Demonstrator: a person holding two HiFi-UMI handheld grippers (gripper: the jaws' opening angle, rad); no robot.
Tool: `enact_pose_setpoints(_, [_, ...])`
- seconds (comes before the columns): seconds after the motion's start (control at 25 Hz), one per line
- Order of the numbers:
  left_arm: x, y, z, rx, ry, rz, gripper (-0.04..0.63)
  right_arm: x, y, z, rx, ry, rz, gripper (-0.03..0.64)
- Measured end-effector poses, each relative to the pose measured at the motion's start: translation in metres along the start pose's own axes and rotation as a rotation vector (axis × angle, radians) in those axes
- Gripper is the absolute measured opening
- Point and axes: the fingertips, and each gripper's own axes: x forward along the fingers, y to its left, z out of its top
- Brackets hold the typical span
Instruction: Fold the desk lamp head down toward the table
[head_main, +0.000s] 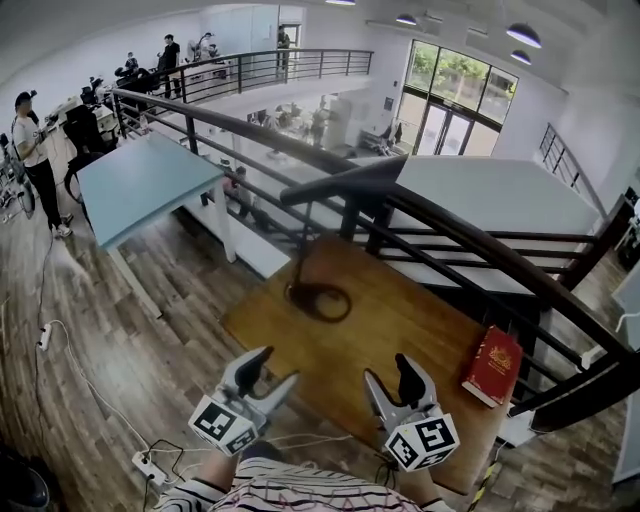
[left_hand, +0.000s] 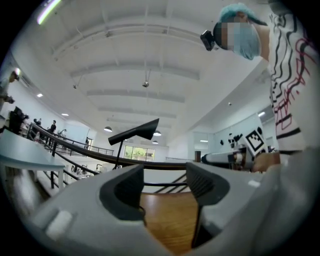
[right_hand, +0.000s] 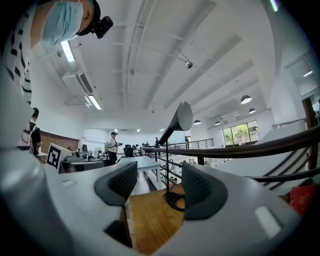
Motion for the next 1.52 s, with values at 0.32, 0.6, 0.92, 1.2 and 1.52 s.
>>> enact_pose_setpoints(0.32, [0.046, -0.002, -0.019, -0.015, 0.007, -0.015, 0.260, -0.003, -0.045, -0.004, -0.008, 0.000, -0.022, 0.267])
enact_pose_setpoints(0.6, [0.088, 0.067, -0.022, -0.038, 0.018, -0.084, 0.259, 0.059, -0.056, 0.003, -0.018, -0.002, -0.091, 0.267])
enact_pose_setpoints(0.92, [0.123, 0.149, -0.012, -0.055, 0.026, -0.157, 0.259, 0.128, -0.061, 0.028, -0.042, -0.029, -0.191, 0.265])
enact_pose_setpoints(1.2, [0.147, 0.210, -0.008, -0.060, 0.058, -0.214, 0.259, 0.180, -0.064, 0.058, -0.088, -0.073, -0.272, 0.265])
enact_pose_setpoints(1.52, [0.179, 0.270, -0.014, -0.049, 0.082, -0.294, 0.258, 0.225, -0.066, 0.105, -0.205, -0.151, -0.371, 0.262])
